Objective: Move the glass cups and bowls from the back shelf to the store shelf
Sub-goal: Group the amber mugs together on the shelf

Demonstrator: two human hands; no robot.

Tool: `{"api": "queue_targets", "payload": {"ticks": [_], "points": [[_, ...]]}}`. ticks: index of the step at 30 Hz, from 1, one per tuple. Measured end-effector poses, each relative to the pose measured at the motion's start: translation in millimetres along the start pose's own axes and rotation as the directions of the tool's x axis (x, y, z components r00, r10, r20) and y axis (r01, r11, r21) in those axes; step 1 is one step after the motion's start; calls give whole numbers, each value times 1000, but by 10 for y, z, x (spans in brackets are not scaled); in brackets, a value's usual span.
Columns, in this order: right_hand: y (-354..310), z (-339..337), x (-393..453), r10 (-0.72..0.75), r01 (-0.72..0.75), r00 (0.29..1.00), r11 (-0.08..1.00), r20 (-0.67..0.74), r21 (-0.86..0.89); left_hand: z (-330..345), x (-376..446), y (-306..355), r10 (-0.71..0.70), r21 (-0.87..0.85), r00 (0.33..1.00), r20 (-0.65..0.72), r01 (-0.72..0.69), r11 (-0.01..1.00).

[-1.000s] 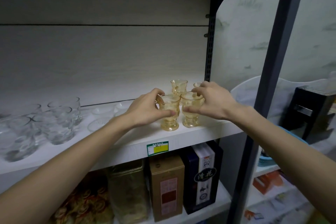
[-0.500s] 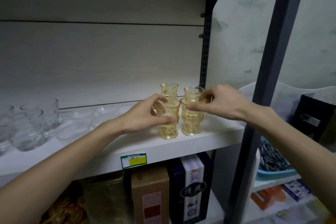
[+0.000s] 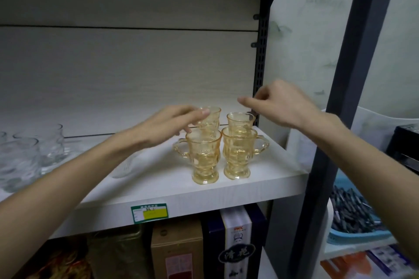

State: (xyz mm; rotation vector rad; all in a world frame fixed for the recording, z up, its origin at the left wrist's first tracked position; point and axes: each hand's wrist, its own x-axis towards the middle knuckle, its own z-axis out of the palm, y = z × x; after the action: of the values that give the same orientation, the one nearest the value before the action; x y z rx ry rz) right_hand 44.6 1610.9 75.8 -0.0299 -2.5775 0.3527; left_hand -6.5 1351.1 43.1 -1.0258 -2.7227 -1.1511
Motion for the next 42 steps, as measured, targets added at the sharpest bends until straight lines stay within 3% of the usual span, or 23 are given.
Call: {"api": "queue_targets", "payload": {"ticks": [2,4,8,15,24,32,42], "points": [[-23,116,280,72,-70,990,997,119,-20,-54,303,13,-29,-7,989,-145,28,1000],[-62,241,479,143,-130,952,989,270,-66,-54,645,-17,-49,109,982,-182,70,992],[-41,458,670,208,-217,896,976,393,-20,14,1088,-145,-142,320,988,-55,152,935],[14,414,607,37,-220,839,935,543,276,44,1135,-304,-223,151,968,119,204,967],[-9,505,483,-28,-224,854,881,520,416,-164,933,-321,-211,81,945,251,197,977],[42,533,431,-104,-230,843,817,528,528,-145,720,-212,-222,-62,947,232,242,968],[50,531,259,-131,-153,887,821,443,549,-30,402,52,-215,120,949,232,191,974]]}}
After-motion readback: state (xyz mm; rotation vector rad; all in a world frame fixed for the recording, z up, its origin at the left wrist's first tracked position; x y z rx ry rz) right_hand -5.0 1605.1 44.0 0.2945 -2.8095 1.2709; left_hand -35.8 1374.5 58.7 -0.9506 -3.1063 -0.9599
